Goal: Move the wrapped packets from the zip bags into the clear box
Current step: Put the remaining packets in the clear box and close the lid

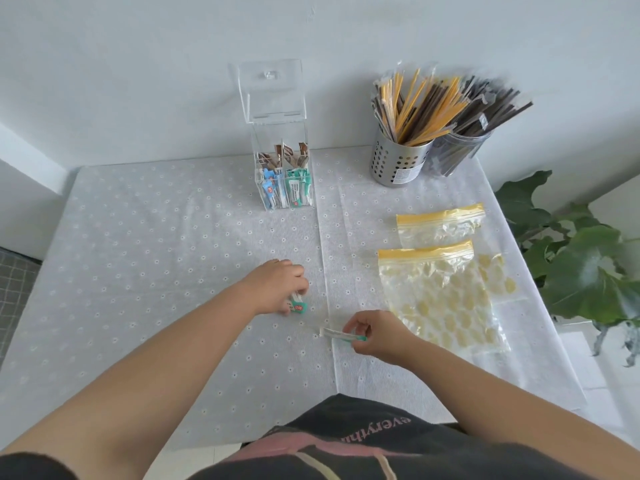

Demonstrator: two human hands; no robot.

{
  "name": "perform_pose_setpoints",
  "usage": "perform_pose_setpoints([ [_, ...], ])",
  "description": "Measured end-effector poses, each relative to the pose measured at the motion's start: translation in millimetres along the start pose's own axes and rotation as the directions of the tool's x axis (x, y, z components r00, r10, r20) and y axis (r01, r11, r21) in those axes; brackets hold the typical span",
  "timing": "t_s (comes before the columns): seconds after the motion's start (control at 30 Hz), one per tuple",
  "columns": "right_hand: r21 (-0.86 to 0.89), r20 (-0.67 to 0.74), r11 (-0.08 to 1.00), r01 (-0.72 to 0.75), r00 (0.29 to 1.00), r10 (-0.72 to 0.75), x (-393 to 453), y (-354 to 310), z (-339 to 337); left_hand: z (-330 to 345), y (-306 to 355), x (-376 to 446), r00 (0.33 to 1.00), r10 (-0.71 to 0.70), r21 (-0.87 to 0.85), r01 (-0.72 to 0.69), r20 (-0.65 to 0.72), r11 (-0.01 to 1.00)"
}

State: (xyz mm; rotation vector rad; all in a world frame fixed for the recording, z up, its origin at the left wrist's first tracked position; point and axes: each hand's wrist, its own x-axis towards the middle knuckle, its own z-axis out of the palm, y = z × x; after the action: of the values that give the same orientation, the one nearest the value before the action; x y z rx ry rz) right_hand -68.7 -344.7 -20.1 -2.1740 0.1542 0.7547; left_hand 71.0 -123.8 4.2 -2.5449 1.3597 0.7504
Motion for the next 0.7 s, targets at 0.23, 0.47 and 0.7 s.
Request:
perform_pose_setpoints([
  [0.23, 0.065, -0.023, 0.997, -0.046, 0.999, 0.048, 1, 2, 4, 2, 2, 7, 0.991, -0.089, -0.171, 0.104, 0.096, 0.980],
  [0.47, 0.275, 0.000, 0.958, -0.084, 0.996, 0.088, 4, -1, -4, 14, -3, -2, 0.971, -0.235, -0.468, 0.229, 0.045, 0.854],
  [0.7, 0.579, -0.107, 0.815, -0.005, 0.991, 0.083, 33, -43, -63, -22, -27, -2, 0.854, -0.512, -0.796, 0.246, -0.092, 0.552],
])
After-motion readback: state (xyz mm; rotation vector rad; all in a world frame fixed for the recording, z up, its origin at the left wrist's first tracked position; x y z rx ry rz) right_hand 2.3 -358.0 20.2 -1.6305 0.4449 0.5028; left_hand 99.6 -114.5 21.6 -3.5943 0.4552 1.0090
